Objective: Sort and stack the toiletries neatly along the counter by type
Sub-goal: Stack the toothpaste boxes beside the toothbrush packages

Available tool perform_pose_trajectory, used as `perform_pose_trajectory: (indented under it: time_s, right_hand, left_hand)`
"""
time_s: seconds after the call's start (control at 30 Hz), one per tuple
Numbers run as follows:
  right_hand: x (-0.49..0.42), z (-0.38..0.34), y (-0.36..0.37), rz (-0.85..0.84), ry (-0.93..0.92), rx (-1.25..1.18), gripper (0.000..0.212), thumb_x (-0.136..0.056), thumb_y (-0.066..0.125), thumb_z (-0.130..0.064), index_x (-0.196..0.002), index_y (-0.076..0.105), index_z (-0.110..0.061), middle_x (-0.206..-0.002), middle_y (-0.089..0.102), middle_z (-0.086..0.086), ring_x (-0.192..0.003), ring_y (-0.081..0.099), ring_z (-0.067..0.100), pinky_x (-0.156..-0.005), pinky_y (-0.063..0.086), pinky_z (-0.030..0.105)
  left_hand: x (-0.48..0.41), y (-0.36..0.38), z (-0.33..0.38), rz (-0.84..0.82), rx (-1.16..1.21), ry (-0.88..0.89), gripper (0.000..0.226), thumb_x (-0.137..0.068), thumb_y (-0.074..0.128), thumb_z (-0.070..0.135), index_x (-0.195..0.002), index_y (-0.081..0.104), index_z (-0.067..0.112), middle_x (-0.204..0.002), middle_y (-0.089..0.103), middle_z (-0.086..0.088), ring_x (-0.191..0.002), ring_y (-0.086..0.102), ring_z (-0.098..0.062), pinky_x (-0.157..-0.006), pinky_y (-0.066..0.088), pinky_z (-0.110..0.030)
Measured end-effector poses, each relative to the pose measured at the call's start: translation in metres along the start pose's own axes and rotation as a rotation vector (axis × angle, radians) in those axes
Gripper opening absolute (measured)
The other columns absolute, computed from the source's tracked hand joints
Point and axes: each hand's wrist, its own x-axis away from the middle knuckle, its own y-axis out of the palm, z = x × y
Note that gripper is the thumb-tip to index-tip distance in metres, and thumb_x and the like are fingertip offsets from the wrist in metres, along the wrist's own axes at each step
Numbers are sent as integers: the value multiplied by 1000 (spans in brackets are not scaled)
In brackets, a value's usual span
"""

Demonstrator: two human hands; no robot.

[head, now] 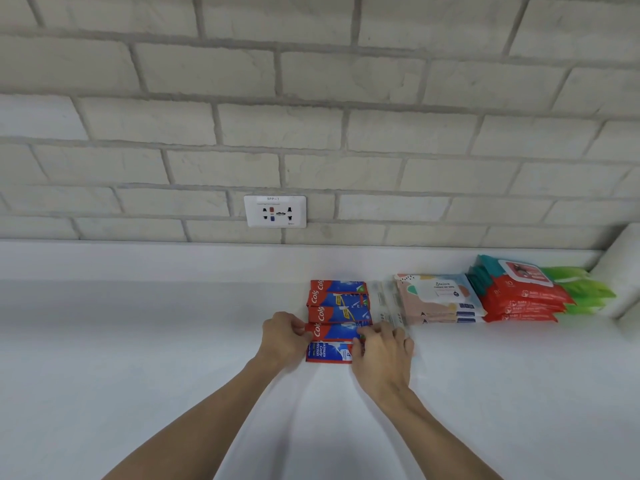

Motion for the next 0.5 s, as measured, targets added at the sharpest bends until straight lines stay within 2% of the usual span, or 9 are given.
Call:
perform_pose_trajectory:
  time_s: [0.17, 0.33, 0.5]
  right_hand:
    - [2, -2, -7, -39, -12, -51, 32, -95, 52, -37, -122, 61, -24, -128, 57, 2, -118, 48, 23, -100, 37, 37]
    - [12, -21, -17, -47, -72, -207, 24, -93, 56, -26, -115, 64, -26, -124, 57, -1, -109, 51, 21, -92, 39, 32]
    - [33, -51, -25, -28, -160, -403, 21, -88, 60, -18, -107, 68, -23, -110, 63, -1, -101, 58, 19, -90, 48, 34]
  left_hand:
    - [7, -4, -4, 22, 28, 42, 29, -90, 65, 23, -112, 59, 5, -106, 66, -7, -88, 59, -12, -52, 43, -9]
    - [23, -22, -10, 68, -14, 180, 24, -89, 64, 21, -111, 64, 12, -102, 67, 0, -79, 62, -10, -59, 41, -6]
    - [47, -52, -21, 127, -40, 275, 23, -87, 66, 20, -109, 66, 17, -96, 64, 6, -76, 64, -13, -70, 47, -12]
